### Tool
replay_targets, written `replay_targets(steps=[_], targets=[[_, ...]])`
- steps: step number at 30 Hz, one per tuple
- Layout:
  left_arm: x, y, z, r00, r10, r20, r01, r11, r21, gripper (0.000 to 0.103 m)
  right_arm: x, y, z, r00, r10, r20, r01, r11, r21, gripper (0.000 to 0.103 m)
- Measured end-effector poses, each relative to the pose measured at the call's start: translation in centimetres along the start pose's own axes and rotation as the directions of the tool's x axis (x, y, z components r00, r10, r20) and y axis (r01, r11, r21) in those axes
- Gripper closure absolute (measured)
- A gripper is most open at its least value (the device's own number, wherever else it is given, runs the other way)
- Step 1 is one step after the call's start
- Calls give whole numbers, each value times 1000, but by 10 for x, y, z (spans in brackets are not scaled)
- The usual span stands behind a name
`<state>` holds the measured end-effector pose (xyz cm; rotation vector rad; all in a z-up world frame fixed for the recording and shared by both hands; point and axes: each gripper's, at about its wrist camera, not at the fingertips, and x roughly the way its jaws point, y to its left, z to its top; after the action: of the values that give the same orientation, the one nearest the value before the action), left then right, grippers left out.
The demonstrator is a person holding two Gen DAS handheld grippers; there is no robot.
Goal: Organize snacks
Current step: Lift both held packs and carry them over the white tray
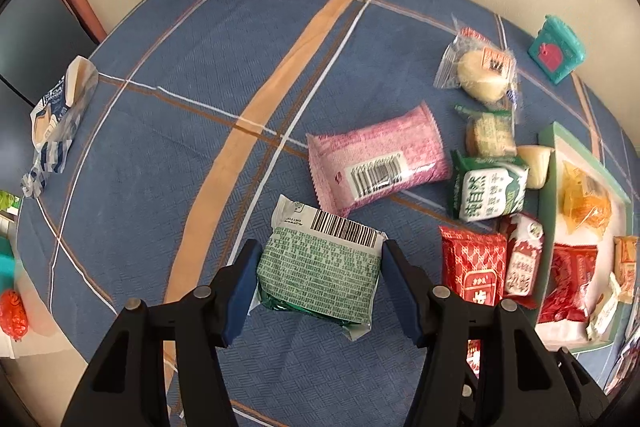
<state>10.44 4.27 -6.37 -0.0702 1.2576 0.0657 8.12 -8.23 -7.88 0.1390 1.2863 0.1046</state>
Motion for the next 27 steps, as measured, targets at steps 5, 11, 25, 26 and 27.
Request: replay_targets(steps=[5, 11, 25, 26, 27], targets=[[-16, 2, -1, 999, 1, 47, -1, 1000, -15, 41, -20, -8, 2, 999, 13, 35, -13, 1000, 9, 56], [-32, -8, 1, 996, 2, 90, -2, 1000, -2, 41, -45, -23, -2, 997, 30, 73, -32, 999, 23, 56], [-48, -53, -4, 989, -22, 145, 10, 996, 86, 41, -84, -77, -7, 990, 0, 141, -21, 989, 144, 56], [-49, -57, -5, 989, -26, 146, 13, 996, 94, 41, -85, -81, -5, 989, -9, 144, -15, 987, 160, 56], [-50, -62, -6, 989, -31, 148, 16, 995, 103, 41, -88, -89, -3, 989, -15, 148, -11, 985, 173, 56]])
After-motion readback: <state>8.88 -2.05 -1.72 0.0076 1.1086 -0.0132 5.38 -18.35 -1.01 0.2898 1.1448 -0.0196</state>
